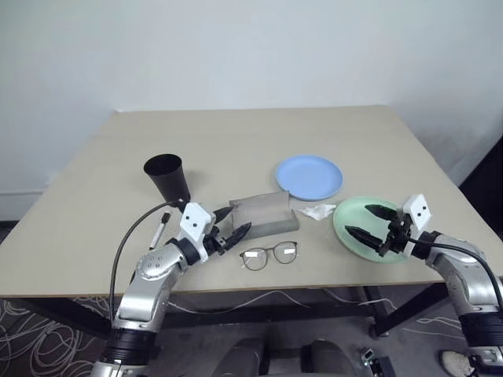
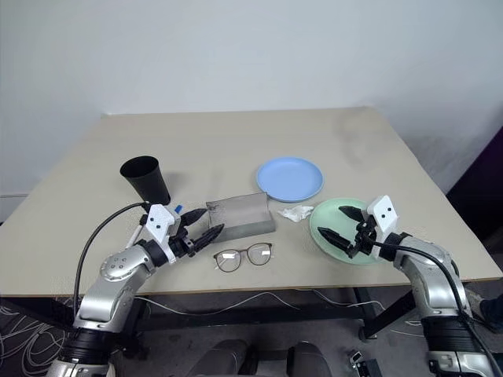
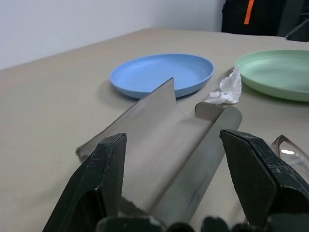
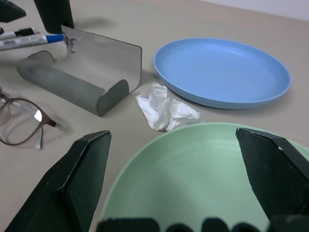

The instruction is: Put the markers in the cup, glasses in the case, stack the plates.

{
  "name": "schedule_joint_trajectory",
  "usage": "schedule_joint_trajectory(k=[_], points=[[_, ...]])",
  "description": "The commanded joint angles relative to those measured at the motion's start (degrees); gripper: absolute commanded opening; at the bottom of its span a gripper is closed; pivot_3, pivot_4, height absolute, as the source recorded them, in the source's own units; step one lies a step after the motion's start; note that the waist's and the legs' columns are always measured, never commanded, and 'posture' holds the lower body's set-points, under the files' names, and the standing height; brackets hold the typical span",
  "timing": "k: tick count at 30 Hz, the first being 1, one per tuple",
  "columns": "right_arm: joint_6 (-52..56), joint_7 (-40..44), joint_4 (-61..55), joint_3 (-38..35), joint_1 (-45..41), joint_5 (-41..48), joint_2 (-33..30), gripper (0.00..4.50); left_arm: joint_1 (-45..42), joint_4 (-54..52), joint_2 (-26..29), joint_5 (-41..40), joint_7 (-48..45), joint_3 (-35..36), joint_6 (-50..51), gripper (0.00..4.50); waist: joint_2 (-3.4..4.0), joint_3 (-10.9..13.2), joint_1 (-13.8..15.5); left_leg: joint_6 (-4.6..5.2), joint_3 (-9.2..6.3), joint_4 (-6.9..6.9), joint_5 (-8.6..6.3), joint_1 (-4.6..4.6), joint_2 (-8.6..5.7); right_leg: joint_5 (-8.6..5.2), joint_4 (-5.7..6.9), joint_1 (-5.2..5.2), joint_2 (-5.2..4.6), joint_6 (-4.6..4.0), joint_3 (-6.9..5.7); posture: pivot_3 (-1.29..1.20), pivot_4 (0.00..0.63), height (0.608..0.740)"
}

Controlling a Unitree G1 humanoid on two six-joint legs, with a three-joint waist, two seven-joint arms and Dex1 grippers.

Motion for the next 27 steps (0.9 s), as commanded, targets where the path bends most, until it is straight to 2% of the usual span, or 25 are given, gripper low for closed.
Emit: schedule_joint_trajectory(k=[1,7,13,27], points=[[-1.1,0.4,0.6,-1.7,-2.3,0.3,-1.1,4.48,-1.7,0.2,-0.3,0.5,0.0,0.3,-1.6,3.25,-0.01,0.0,0.0,0.00,0.00,0.00,0.00,0.00,0.00,0.00,0.00,0.00,0.00,0.00,0.00,0.00,0.000,0.737],[-1.8,0.9,2.7,-0.9,-4.7,-0.4,-1.4,4.48,-2.5,1.5,-2.6,1.2,0.8,-0.8,-3.2,3.25,-0.02,0.0,0.0,0.00,0.02,0.02,0.00,0.01,0.00,0.00,-0.01,0.01,0.00,0.00,0.00,0.00,0.000,0.737],[-1.3,1.2,2.5,-0.7,-5.4,-0.6,-0.9,4.48,-1.8,1.5,-2.1,1.4,0.3,-0.2,-3.8,3.25,-0.02,0.0,0.0,0.00,0.02,0.03,0.00,0.01,0.00,0.00,-0.01,0.02,0.01,0.01,-0.01,0.00,0.000,0.737],[2.1,-2.3,-7.7,-1.3,2.8,1.8,1.8,4.48,0.6,0.4,1.1,-1.2,-3.4,2.0,-2.2,3.25,-0.01,0.0,0.0,0.01,0.01,0.07,-0.01,-0.01,0.01,0.00,0.01,0.02,0.00,0.01,0.02,0.00,0.000,0.737]])
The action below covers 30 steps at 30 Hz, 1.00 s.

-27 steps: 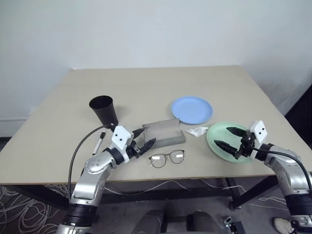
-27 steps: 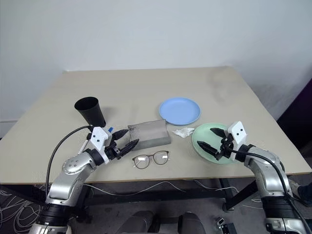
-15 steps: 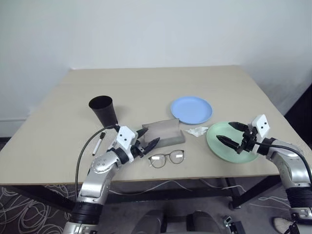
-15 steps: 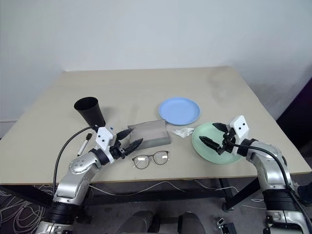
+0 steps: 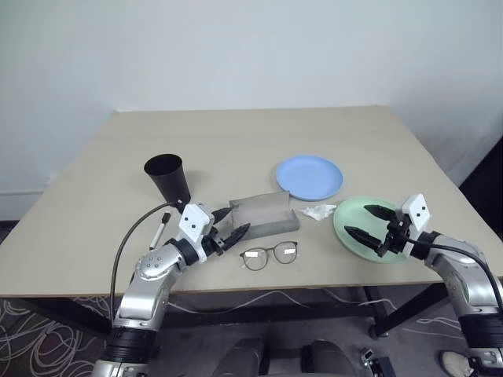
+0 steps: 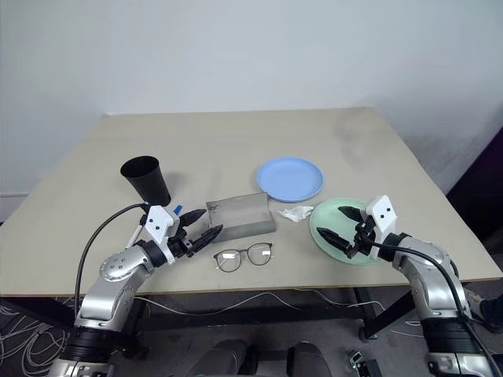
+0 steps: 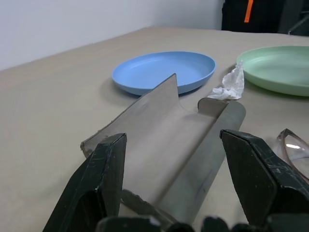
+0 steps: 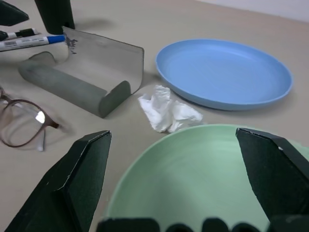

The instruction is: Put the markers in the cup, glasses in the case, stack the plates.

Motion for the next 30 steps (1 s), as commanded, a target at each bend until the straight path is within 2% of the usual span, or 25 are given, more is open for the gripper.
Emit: schedule_joint_trajectory(k=[1,9,18,22,30], points=[[0.9,-1.3,-4.8,-1.4,0.5,1.7,0.4,4.48,-0.2,-1.8,1.4,-1.2,-1.5,1.4,-0.1,3.25,0.00,0.0,0.0,0.00,0.00,0.00,0.00,0.00,0.00,0.00,0.00,-0.01,0.00,0.00,0.00,0.00,0.000,0.737],[5.0,-6.2,-10.2,-0.7,1.2,0.8,1.5,4.48,-0.7,-1.7,1.2,-1.0,-0.7,1.3,0.2,3.25,0.01,0.0,0.0,0.00,0.00,-0.01,0.00,-0.03,0.02,0.00,0.03,-0.03,0.00,-0.01,0.00,0.00,0.000,0.737],[18.2,-17.7,-22.7,6.9,1.8,-7.1,1.8,4.48,-1.6,-0.5,0.5,-0.7,-1.4,0.4,0.0,3.25,0.01,0.0,0.0,0.00,0.01,-0.08,0.00,-0.08,0.02,-0.01,0.02,-0.15,0.00,-0.01,0.02,0.00,0.000,0.737],[20.8,-21.5,-22.8,10.1,1.7,-11.4,2.0,4.48,-2.1,0.0,0.0,-0.6,-1.7,-0.2,-0.1,3.25,0.01,0.0,0.0,0.00,0.03,-0.07,0.00,-0.08,0.02,-0.01,0.02,-0.13,-0.01,-0.01,0.02,0.00,0.000,0.737],[23.2,-26.4,-20.8,10.6,2.7,-15.5,3.3,4.48,-2.5,0.2,-0.5,-0.4,-2.1,-0.8,-0.1,3.25,0.00,0.0,0.0,0.00,0.03,-0.08,0.00,-0.09,0.01,-0.01,-0.01,-0.14,0.00,-0.01,0.00,0.00,0.000,0.737]])
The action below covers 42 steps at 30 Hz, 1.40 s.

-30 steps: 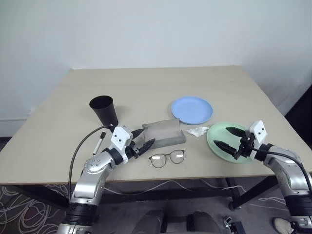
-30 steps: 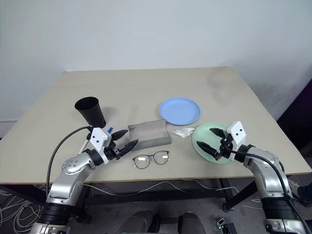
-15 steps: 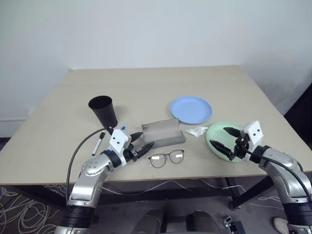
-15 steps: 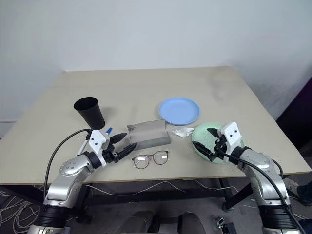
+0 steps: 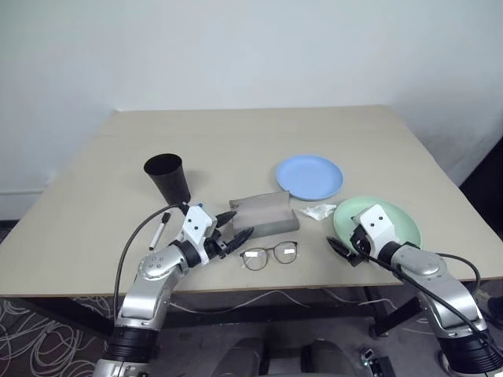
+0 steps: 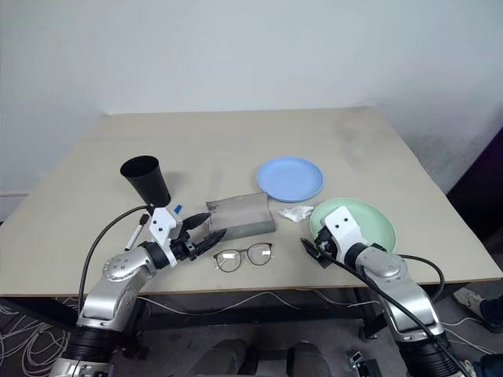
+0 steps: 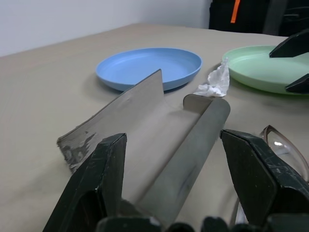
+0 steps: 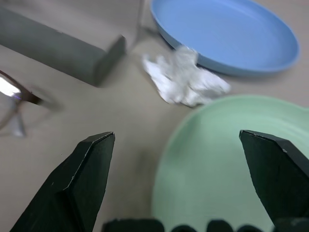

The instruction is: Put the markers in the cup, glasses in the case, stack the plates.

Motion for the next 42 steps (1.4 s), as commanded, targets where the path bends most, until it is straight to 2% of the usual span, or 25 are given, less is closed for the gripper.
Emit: schedule_joint_trajectory(k=[1,9,12,17,28,38,42], points=[[0.4,-1.9,-0.6,-0.7,0.1,-1.9,0.0,4.48,-1.3,-0.7,-0.1,-0.2,-0.3,0.1,-0.5,3.25,0.00,0.0,0.0,0.00,0.00,0.00,0.00,0.00,0.00,0.00,0.00,0.00,0.00,0.00,0.00,0.00,0.000,0.737],[1.5,-2.4,-0.9,1.7,0.0,-4.6,-0.2,4.48,-1.7,-0.5,0.0,0.0,-0.4,-0.2,-0.4,3.25,-0.01,0.0,0.0,0.00,0.00,0.01,0.00,0.02,0.00,0.00,0.01,0.03,0.00,0.00,-0.02,0.00,0.000,0.737],[1.9,-2.5,-0.7,2.0,-0.1,-5.4,-0.2,3.90,-1.7,-0.4,0.1,0.0,-0.4,-0.1,-0.3,3.29,-0.01,0.0,0.0,0.00,-0.01,0.01,0.00,0.04,0.00,0.00,0.01,0.02,0.00,0.00,-0.02,0.00,0.000,0.737],[1.9,-2.8,-0.1,2.7,-0.7,-7.2,-0.4,2.18,-2.0,0.1,0.1,0.1,-0.4,0.1,-0.6,3.29,-0.01,0.0,0.0,0.00,0.00,0.02,0.00,0.04,0.00,0.00,0.00,0.04,0.00,0.00,-0.02,0.00,0.000,0.737],[2.7,-2.7,0.1,3.8,-1.9,-11.4,-2.0,2.18,-2.4,0.5,0.0,0.3,-0.1,0.1,-0.9,3.29,-0.02,0.0,0.0,0.00,-0.01,0.03,0.00,0.03,0.00,0.00,0.00,0.03,0.00,0.01,-0.05,0.00,0.000,0.737],[9.0,-0.9,-3.2,5.3,-2.7,-13.0,-4.6,2.18,-2.6,1.0,-0.5,0.5,0.0,-0.2,-1.2,3.29,-0.04,0.0,0.0,0.00,-0.02,0.03,0.00,0.03,0.00,0.00,0.00,0.05,-0.01,0.01,-0.05,0.00,0.000,0.737],[8.9,-1.0,-3.6,6.1,-3.2,-14.2,-5.2,1.29,-2.8,1.4,-0.6,0.5,-0.1,-0.1,-1.3,3.29,-0.04,0.0,0.0,0.00,-0.01,0.04,0.00,0.02,0.00,0.00,-0.01,0.05,-0.01,0.01,-0.05,0.00,0.000,0.737]])
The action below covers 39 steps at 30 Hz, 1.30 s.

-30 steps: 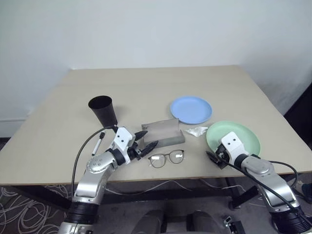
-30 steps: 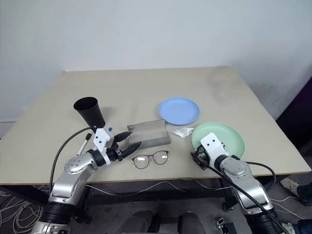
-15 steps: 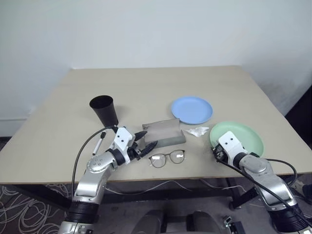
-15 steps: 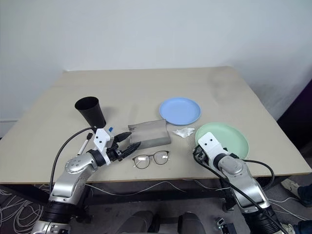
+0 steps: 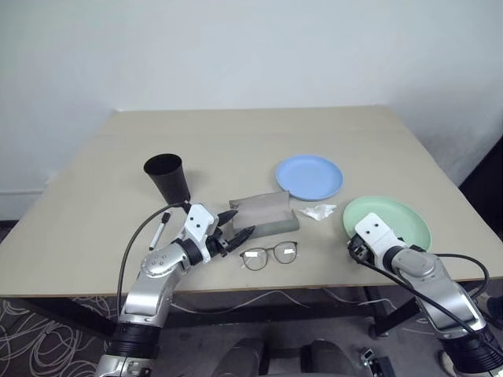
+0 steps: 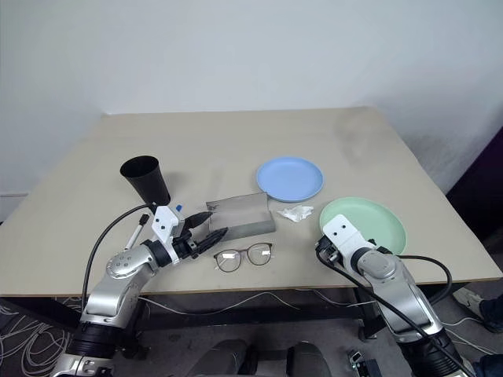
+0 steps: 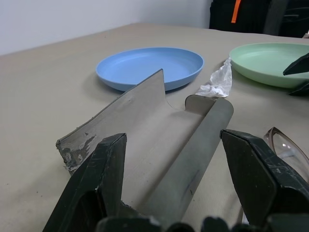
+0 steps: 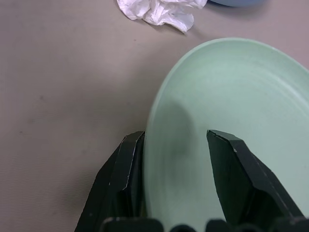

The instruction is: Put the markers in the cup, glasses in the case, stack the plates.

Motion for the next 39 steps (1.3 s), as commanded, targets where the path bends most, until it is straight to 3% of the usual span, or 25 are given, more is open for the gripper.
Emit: schedule_joint_trajectory(k=[1,3,4,12,20,25,31,39], points=[[0.0,-0.7,-2.2,-0.1,-1.8,-2.1,-0.9,0.92,-1.5,-0.6,0.1,0.2,-0.2,0.1,-1.1,3.29,0.00,0.0,0.0,0.00,0.00,0.00,0.00,0.00,0.00,0.00,0.00,0.00,0.00,0.00,0.00,0.00,0.000,0.737],[0.0,-1.0,-2.2,0.1,-2.0,-2.7,-1.1,0.21,-1.6,-0.5,0.1,0.2,-0.2,0.2,-1.2,3.29,0.00,0.0,0.0,0.00,0.00,0.00,0.00,0.00,0.00,0.00,0.00,0.00,0.00,0.00,-0.01,0.00,0.000,0.737],[0.0,-1.0,-2.2,0.1,-2.1,-3.0,-1.1,0.06,-1.6,-0.5,0.1,0.2,-0.2,0.2,-1.2,3.29,-0.02,0.0,0.0,0.00,0.00,0.00,0.00,0.00,0.00,0.00,0.00,0.00,0.00,0.00,0.00,0.00,0.000,0.737],[-3.1,-2.1,-0.4,0.7,-3.9,-6.2,-1.6,0.06,-2.2,0.0,-0.2,0.4,-0.1,-0.1,-1.5,3.29,-0.08,0.0,0.0,0.00,0.00,0.02,0.00,0.00,0.01,0.00,0.01,0.00,0.00,0.00,-0.02,0.00,0.000,0.737],[-20.8,-1.8,9.3,1.8,-10.1,-10.1,-5.1,0.06,-3.1,1.1,-0.5,0.5,-0.1,-0.1,-1.9,3.29,-0.11,0.0,0.0,0.00,0.03,0.05,0.00,0.02,0.00,0.01,-0.01,0.01,0.01,0.01,-0.03,0.00,0.000,0.737],[-40.4,5.7,23.5,3.8,-19.8,-7.1,-4.5,0.06,-4.3,2.1,-0.7,0.6,-0.7,-0.6,-1.9,3.29,-0.15,0.0,-0.2,0.00,0.03,0.07,0.00,0.10,0.01,0.02,0.00,0.09,0.03,0.01,-0.08,0.00,0.000,0.737],[-58.3,15.4,52.9,5.8,-36.8,-3.8,3.9,0.06,-6.1,3.1,-1.0,0.8,-0.9,-1.1,-1.9,3.29,-0.26,0.1,-0.7,0.01,0.01,0.16,0.01,0.34,0.02,0.05,0.00,0.34,0.12,0.06,-0.09,0.00,0.000,0.737],[-69.8,20.6,79.7,5.4,-50.5,-4.4,12.0,0.06,-5.4,2.0,-1.4,0.9,0.1,-0.9,-2.1,3.29,-0.27,0.0,-0.4,0.01,0.01,0.12,0.03,0.37,0.00,0.12,0.02,0.12,0.31,0.12,0.06,0.00,0.000,0.737]])
